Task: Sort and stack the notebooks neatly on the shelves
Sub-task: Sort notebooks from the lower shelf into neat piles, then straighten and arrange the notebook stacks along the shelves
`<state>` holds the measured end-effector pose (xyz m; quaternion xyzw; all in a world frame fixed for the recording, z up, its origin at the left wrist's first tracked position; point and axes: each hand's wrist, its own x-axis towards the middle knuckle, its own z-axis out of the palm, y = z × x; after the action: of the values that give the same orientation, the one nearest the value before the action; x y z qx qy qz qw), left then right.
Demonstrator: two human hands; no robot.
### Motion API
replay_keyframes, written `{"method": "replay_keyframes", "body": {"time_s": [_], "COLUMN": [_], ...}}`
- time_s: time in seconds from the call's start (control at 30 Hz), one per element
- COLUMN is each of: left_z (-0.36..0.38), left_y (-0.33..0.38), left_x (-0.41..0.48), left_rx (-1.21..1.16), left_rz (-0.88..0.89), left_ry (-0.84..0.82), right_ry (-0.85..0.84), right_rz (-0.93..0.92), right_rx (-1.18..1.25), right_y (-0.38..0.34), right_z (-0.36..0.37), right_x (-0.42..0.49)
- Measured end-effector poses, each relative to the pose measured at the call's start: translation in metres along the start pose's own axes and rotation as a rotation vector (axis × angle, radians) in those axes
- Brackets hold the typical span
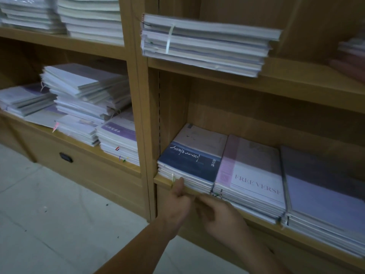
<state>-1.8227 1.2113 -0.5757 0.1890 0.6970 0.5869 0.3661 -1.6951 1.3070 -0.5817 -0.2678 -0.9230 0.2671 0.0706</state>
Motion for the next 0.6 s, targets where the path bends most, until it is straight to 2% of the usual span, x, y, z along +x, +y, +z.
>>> {"method": "replay_keyframes", "body": {"time_s": [0.1,0.2,0.27,0.4,0.47,0.6], "left_z": [0.011,0.039,0.056,0.074,0.076,0.081], "left_y": [-0.005,-0.011,-0.01,-0.022,-0.025,-0.03], "left_x": [-0.006,-0.023,-0.031,-0.023,-0.026,-0.03], "left_rx": [0.128,0.298,0.307,0.286,0.237,0.139], "left_rz": [0.026,0.061,0.062,0.057,0.006,-0.1], "left_ry": [-0.013,-0.232,-0.338,-0.339,-0.327,-0.345], "right_ry": [0.148,0.049,-0.013,-0.032,0.009,-0.057], "right_rz": [0.105,0.154,0.16,0.188,0.134,0.139], "right_rx": [-0.124,-0.261,-0.281,-0.339,-0.382,-0.32], "right_y": [0.009,0.024,0.033,0.062,0.07,0.079], "right_z": [-0.012,-0.017,-0.019,-0.023,-0.023,-0.025], "right_x": [-0.018,-0.042,-0.054,-0.076,-0.083,-0.085]}}
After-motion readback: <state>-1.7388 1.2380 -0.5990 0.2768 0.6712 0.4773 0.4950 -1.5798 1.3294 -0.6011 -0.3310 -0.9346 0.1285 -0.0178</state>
